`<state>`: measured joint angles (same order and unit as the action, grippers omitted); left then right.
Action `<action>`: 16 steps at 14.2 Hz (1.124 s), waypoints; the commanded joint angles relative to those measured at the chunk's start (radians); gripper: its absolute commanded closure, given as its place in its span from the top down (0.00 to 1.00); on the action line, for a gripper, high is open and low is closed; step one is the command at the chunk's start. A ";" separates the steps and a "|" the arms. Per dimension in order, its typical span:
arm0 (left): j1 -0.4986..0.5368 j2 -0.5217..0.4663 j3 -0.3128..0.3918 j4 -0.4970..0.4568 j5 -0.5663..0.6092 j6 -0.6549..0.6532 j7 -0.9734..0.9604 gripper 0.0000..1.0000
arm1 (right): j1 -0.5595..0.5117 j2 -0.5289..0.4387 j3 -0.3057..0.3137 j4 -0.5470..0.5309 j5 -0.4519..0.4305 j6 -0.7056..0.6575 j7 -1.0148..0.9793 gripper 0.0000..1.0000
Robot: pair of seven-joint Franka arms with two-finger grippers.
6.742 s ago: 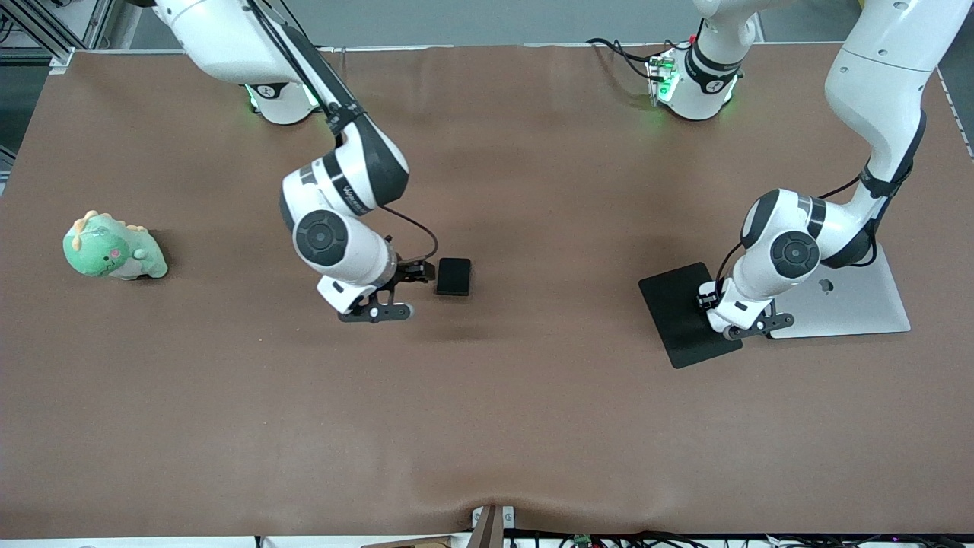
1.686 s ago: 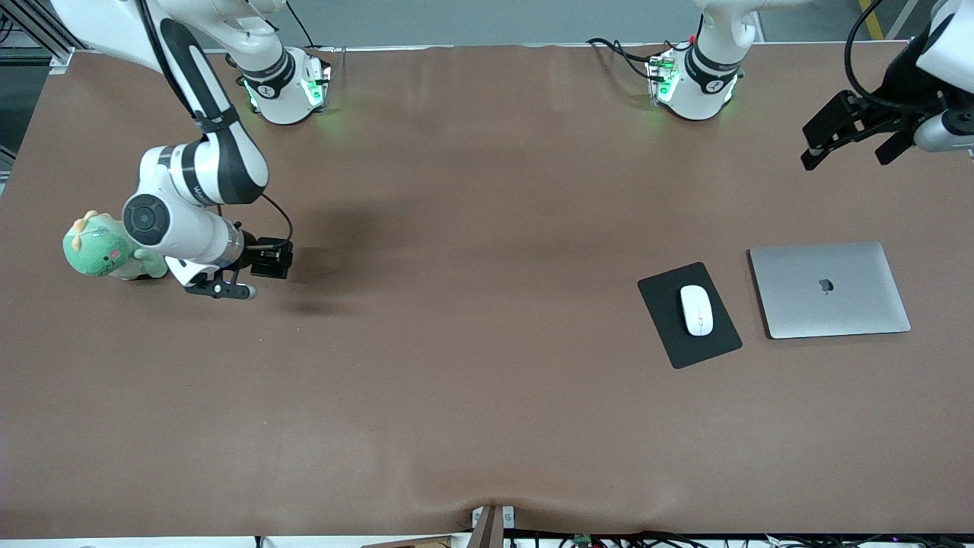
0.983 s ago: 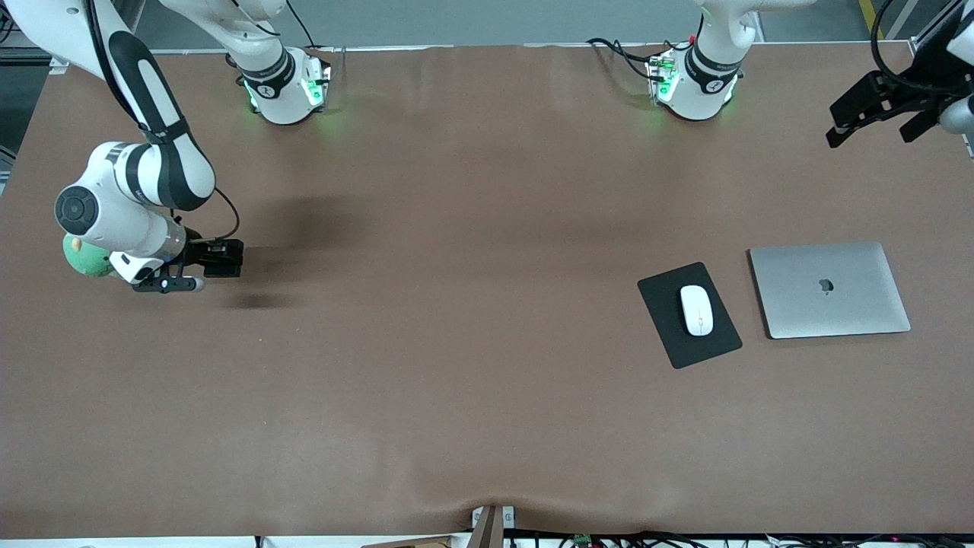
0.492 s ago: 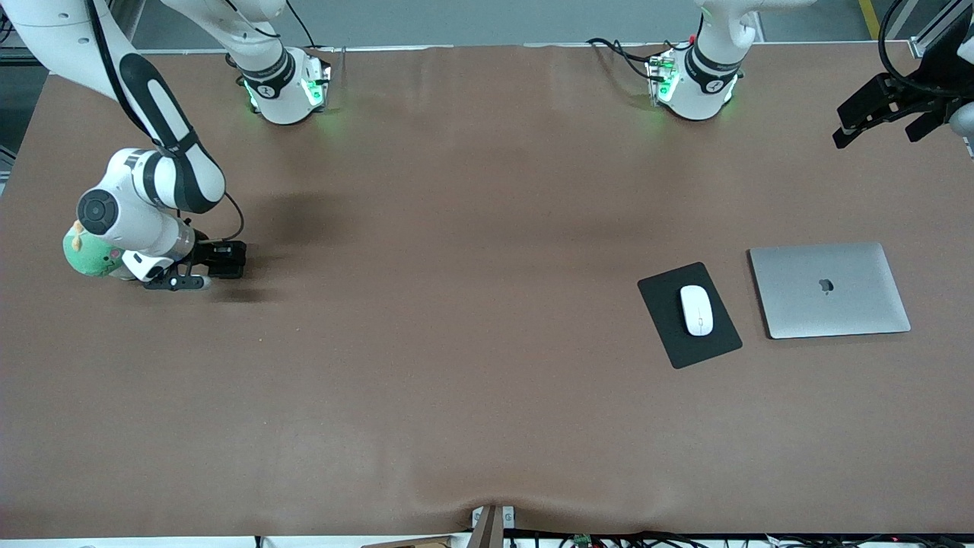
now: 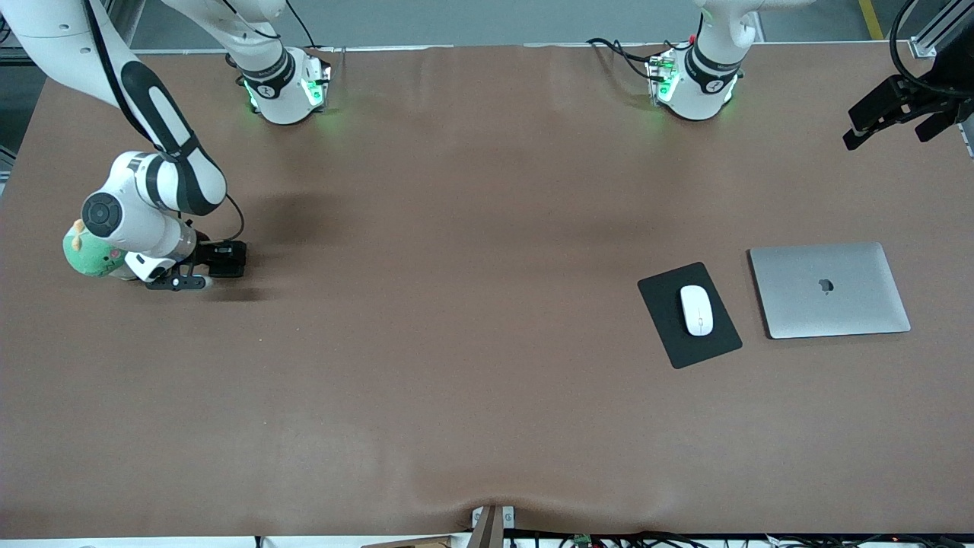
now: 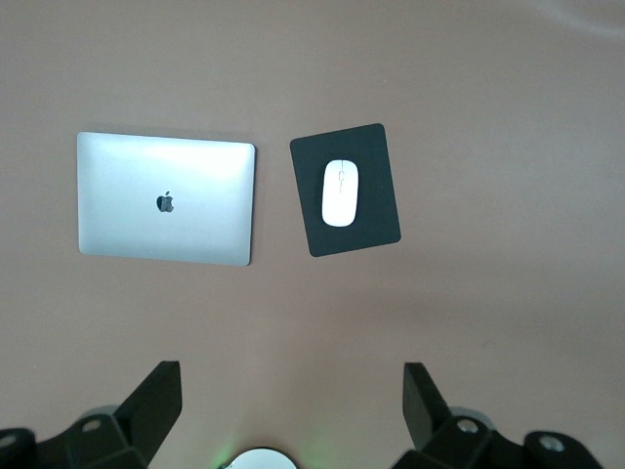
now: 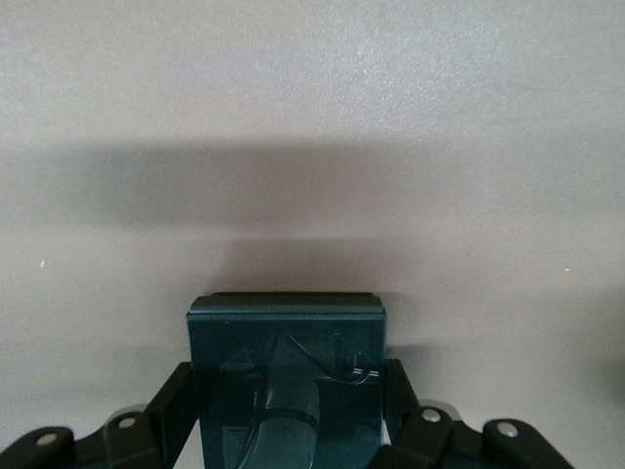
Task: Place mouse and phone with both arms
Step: 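Carry the phone toward the green plush and release it with the right gripper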
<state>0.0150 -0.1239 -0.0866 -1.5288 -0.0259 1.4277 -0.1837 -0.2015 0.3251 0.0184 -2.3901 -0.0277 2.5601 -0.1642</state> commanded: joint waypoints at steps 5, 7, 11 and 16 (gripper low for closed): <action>0.016 -0.019 -0.005 -0.008 -0.014 0.002 0.007 1.00 | -0.030 -0.004 0.020 0.008 -0.029 -0.037 -0.005 1.00; 0.016 -0.017 -0.007 -0.005 -0.014 0.003 0.007 1.00 | -0.030 -0.015 0.021 0.051 -0.029 -0.131 -0.024 1.00; 0.016 -0.017 -0.009 -0.005 -0.014 0.003 0.009 1.00 | -0.021 -0.046 0.023 0.187 -0.031 -0.335 -0.107 1.00; 0.016 -0.013 -0.009 -0.004 -0.016 0.020 0.016 1.00 | -0.015 -0.060 0.026 0.429 -0.032 -0.700 -0.159 1.00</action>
<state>0.0227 -0.1246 -0.0907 -1.5284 -0.0259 1.4371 -0.1837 -0.2018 0.2698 0.0258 -2.0601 -0.0374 1.9959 -0.3057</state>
